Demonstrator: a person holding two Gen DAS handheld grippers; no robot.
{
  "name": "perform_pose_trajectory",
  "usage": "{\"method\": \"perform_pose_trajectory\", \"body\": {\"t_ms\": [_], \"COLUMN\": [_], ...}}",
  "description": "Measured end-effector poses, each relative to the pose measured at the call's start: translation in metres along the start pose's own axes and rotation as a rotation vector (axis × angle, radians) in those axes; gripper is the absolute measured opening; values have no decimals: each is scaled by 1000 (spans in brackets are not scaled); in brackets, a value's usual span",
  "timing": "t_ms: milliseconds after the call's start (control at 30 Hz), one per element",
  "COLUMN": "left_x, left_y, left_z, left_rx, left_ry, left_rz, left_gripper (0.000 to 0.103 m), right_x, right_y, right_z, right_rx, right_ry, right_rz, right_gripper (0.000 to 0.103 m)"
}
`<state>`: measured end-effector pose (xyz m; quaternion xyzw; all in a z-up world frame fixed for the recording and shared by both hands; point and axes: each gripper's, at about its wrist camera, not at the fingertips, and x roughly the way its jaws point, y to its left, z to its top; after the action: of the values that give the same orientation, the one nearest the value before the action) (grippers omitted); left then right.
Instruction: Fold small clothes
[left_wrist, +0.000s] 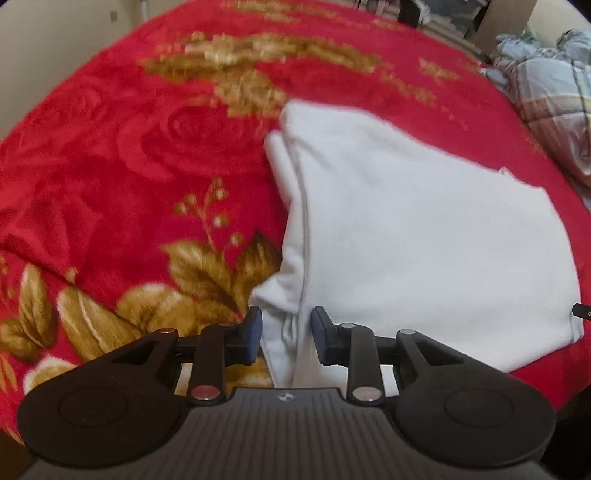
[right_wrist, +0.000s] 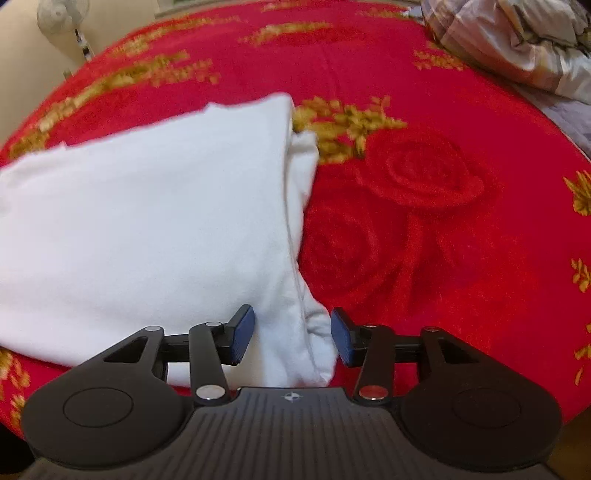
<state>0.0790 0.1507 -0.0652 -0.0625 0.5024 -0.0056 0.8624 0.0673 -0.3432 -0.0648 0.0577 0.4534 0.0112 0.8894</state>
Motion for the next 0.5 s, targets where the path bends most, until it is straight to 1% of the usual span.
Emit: {"method": "perform_pose_trajectory", "body": {"t_ms": [67, 100, 167, 200, 233, 300, 400, 433, 500], "left_x": [-3, -1, 5, 9, 7, -5, -25, -32, -43], "left_y": [4, 7, 12, 13, 13, 15, 17, 18, 19], "left_z": [1, 1, 1, 3, 2, 1, 6, 8, 11], "left_rx": [-25, -39, -53, -54, -56, -61, -70, -74, -85], "left_ry": [-10, 0, 32, 39, 31, -14, -117, -148, -193], "left_rz": [-4, 0, 14, 23, 36, 46, 56, 62, 76], "left_gripper": [33, 33, 33, 33, 33, 33, 39, 43, 45], "right_x": [0, 4, 15, 20, 20, 15, 3, -1, -10], "right_y": [-1, -2, -5, -6, -7, -5, -1, 1, 7], "right_z": [0, 0, -2, -4, -4, -2, -1, -1, -4], "right_rx": [-5, -6, -6, 0, 5, 2, 0, -2, -9], "right_ry": [-17, -5, 46, 63, 60, 38, -31, -56, -110], "right_rz": [-3, -12, -32, -34, -32, -30, -23, -20, -20], "right_gripper": [48, 48, 50, 51, 51, 51, 51, 51, 51]}}
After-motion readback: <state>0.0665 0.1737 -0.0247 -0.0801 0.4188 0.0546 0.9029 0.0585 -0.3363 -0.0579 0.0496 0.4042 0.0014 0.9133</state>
